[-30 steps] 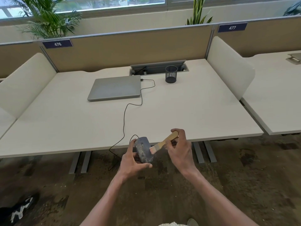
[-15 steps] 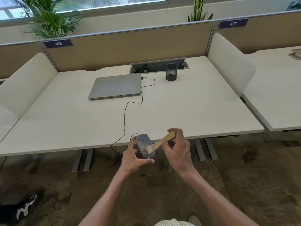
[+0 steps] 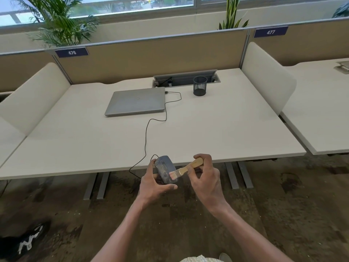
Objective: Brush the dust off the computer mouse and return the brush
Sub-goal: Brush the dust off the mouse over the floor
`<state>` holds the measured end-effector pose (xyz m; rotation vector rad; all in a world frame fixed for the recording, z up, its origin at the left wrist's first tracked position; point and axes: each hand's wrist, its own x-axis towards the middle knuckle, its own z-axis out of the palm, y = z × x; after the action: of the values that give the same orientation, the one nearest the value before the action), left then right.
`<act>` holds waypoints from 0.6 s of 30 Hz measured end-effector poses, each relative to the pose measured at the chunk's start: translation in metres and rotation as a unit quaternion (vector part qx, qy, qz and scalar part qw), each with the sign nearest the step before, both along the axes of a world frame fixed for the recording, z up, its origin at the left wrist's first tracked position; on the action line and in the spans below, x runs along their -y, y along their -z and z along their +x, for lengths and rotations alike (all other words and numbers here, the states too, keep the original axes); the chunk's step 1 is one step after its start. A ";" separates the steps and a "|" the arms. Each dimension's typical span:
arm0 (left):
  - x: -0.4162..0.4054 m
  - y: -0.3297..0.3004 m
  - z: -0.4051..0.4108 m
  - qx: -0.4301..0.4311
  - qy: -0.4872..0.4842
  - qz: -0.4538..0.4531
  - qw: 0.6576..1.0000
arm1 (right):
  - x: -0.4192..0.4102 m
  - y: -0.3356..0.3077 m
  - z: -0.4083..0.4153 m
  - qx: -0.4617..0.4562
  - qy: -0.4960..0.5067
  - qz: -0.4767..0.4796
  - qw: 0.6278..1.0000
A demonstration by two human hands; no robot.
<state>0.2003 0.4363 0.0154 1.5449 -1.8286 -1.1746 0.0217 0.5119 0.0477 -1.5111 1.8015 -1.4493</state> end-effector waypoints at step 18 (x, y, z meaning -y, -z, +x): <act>-0.003 0.001 0.006 0.002 -0.007 0.000 1.000 | -0.014 0.015 -0.006 -0.029 -0.022 0.032 0.999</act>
<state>0.2066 0.4391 0.0139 1.5579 -1.8172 -1.1658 0.0155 0.5254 0.0332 -1.5672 1.8178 -1.3269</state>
